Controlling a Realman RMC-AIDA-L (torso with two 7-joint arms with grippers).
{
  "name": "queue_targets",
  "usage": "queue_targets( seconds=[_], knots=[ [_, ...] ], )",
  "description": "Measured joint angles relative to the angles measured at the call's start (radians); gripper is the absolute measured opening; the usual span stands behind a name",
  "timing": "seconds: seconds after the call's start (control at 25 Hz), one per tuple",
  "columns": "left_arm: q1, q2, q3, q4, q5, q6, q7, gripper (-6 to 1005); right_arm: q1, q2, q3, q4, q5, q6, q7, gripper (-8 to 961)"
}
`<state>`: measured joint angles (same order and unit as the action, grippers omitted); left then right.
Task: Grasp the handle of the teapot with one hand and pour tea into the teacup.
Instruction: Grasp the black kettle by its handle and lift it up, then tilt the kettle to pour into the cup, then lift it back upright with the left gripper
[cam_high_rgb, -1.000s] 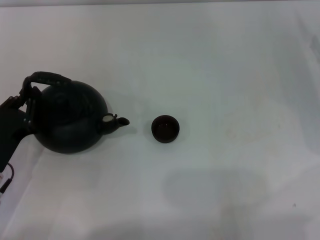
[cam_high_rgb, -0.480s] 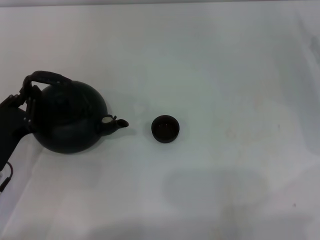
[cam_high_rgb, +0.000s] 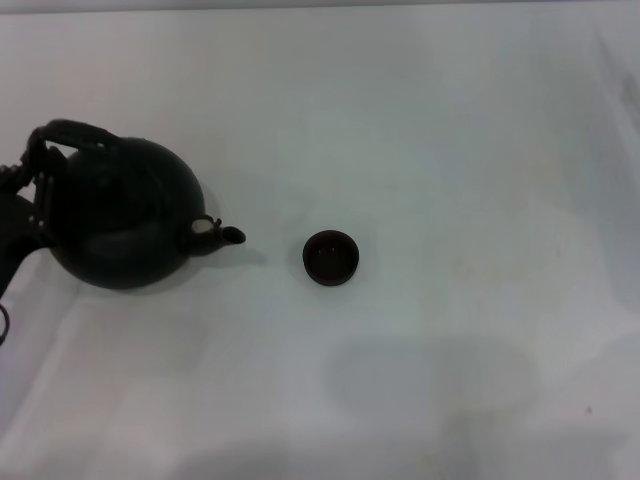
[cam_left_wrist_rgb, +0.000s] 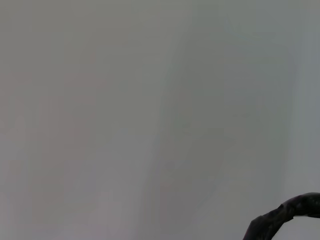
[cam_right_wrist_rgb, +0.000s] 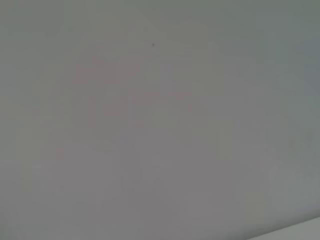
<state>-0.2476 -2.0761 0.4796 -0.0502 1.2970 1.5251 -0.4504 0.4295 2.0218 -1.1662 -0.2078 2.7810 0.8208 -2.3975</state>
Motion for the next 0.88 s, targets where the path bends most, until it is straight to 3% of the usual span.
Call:
queue_targets(
  seconds=[0.36, 0.56, 0.88],
  knots=[
    [-0.023, 0.005, 0.008, 0.136, 0.006, 0.021, 0.0, 152, 0.0, 0.0, 0.0, 0.0, 0.0, 0.0, 0.0, 829],
    [-0.066, 0.009, 0.008, 0.212, 0.007, 0.011, 0.0, 152, 0.0, -0.001, 0.0, -0.001, 0.0, -0.003, -0.001, 829],
    [-0.156, 0.02, 0.011, 0.226, 0.075, -0.032, -0.004, 153, -0.001, -0.002, -0.002, 0.009, 0.0, -0.002, -0.003, 829]
  ],
)
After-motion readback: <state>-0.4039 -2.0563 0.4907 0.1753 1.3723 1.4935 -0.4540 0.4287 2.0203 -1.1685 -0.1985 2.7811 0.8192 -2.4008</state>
